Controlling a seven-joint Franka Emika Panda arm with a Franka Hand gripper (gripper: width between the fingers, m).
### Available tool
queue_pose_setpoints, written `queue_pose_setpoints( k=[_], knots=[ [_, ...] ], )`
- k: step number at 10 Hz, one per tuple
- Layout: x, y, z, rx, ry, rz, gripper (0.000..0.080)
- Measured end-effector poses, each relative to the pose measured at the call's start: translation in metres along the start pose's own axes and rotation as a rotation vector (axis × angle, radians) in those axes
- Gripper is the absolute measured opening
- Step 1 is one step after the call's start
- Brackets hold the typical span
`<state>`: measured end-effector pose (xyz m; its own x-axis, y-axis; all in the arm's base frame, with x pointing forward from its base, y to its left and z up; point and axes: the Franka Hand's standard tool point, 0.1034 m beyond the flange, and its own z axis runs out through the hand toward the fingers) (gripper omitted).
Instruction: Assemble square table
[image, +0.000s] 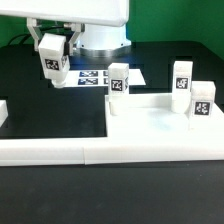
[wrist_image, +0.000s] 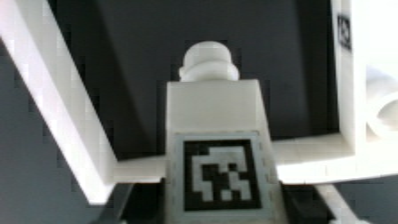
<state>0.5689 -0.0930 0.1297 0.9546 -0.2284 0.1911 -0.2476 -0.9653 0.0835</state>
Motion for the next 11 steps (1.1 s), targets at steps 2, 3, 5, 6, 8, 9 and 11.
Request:
queue_pose_setpoints(
  k=[2, 3, 5, 6, 8, 9, 11],
  knots=[
    [0.007, -0.029, 0.002, 0.023, 0.185, 0.092, 0.0291],
    [0.015, -0.077, -0.002, 0.068, 0.267, 0.181, 0.0291],
    [0.018, -0.101, -0.017, 0.101, 0.426, 0.186, 0.0291],
    [0.014, -0.098, -0.009, 0.09, 0.431, 0.196, 0.0291],
    [0.015, -0.1, -0.01, 0.085, 0.425, 0.169, 0.0291],
    [0.013, -0.094, -0.004, 0.065, 0.426, 0.138, 0.0291],
    [0.008, -0.089, 0.016, 0.033, 0.415, 0.112, 0.0291]
  ],
)
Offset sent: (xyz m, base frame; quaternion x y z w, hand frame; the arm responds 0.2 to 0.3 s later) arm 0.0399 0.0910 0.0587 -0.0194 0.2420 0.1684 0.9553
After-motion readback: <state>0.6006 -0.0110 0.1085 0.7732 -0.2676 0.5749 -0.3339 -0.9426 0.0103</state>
